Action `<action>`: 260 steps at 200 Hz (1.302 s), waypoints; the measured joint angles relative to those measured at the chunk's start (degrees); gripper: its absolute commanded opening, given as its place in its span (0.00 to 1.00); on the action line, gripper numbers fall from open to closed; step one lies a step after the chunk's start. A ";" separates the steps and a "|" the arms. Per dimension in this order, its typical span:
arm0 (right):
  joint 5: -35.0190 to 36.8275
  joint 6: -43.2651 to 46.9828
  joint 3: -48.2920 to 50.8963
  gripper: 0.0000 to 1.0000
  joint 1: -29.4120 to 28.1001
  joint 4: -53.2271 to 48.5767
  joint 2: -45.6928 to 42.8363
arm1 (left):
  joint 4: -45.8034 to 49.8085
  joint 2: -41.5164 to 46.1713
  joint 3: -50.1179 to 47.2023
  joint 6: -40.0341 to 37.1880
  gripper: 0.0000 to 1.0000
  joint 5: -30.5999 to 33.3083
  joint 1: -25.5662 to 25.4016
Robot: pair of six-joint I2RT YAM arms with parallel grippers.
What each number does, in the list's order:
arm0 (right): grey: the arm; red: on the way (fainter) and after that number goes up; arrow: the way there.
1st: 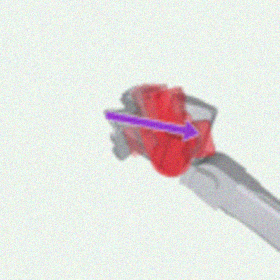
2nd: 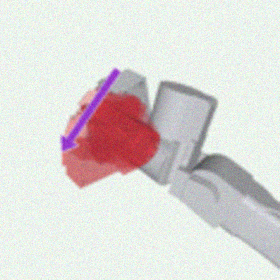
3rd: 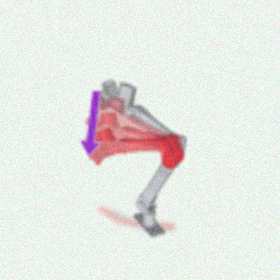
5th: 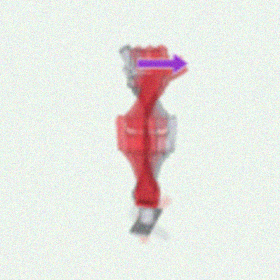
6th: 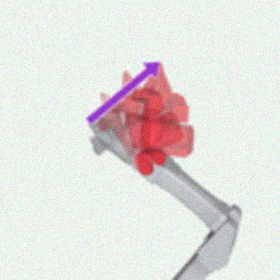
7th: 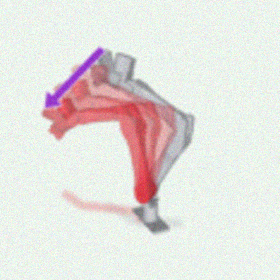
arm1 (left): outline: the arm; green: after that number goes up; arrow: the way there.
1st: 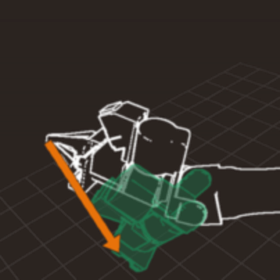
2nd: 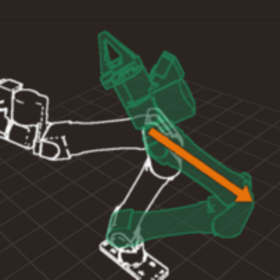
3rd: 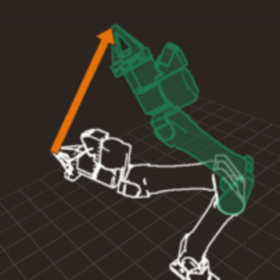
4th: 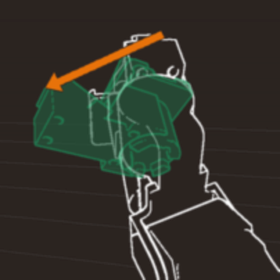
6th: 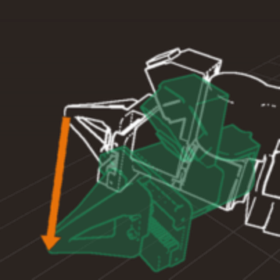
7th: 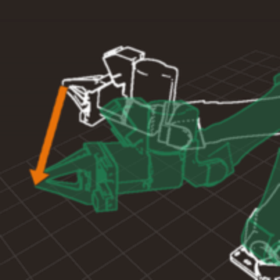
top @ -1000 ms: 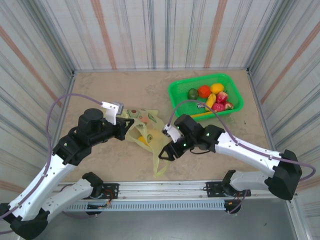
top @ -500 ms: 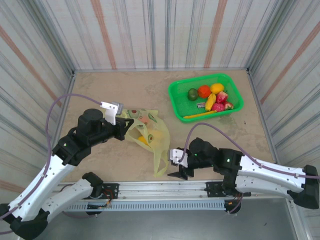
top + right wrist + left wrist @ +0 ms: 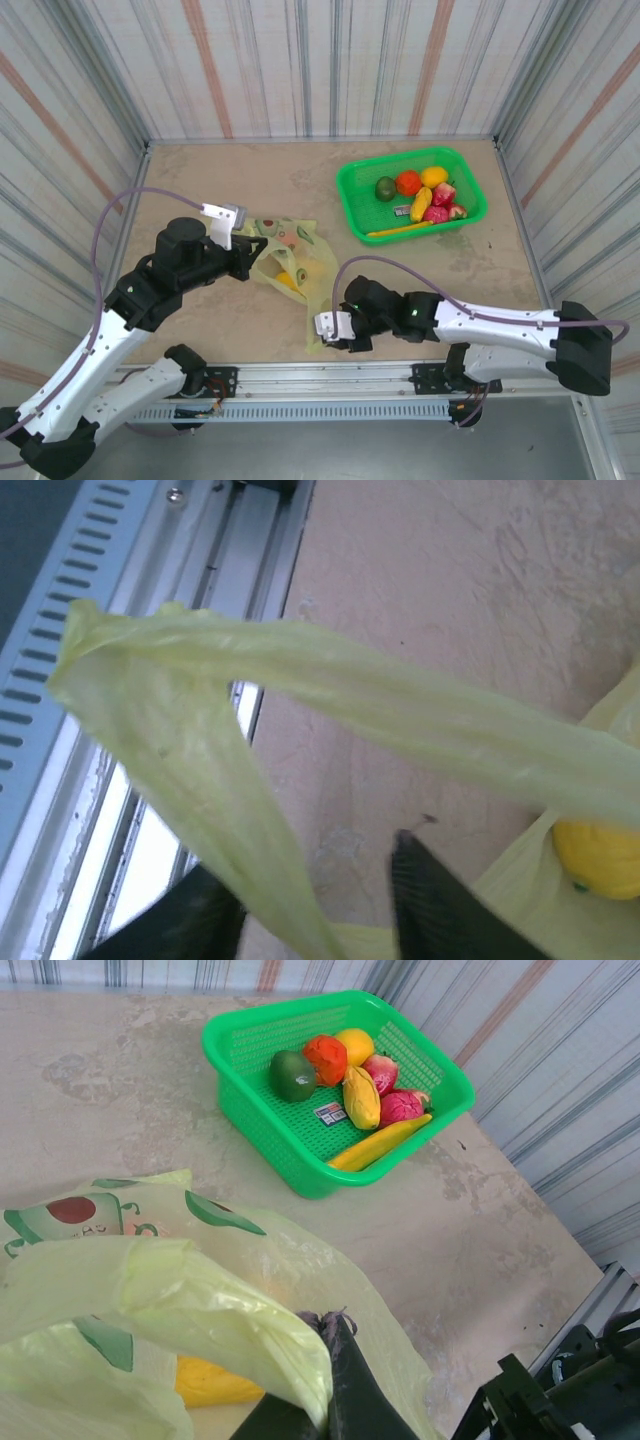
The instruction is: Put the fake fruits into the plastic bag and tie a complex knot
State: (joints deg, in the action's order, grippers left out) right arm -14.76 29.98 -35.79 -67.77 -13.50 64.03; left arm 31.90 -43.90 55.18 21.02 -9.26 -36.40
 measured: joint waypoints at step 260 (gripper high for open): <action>-18.49 -46.23 -29.59 0.70 33.18 1.18 5.55 | -0.44 -4.04 8.26 -2.91 0.00 6.16 4.11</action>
State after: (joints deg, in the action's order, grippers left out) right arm -33.26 -16.25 -65.39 -34.59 -12.32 69.58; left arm 31.46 -47.94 63.44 18.11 -3.09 -32.29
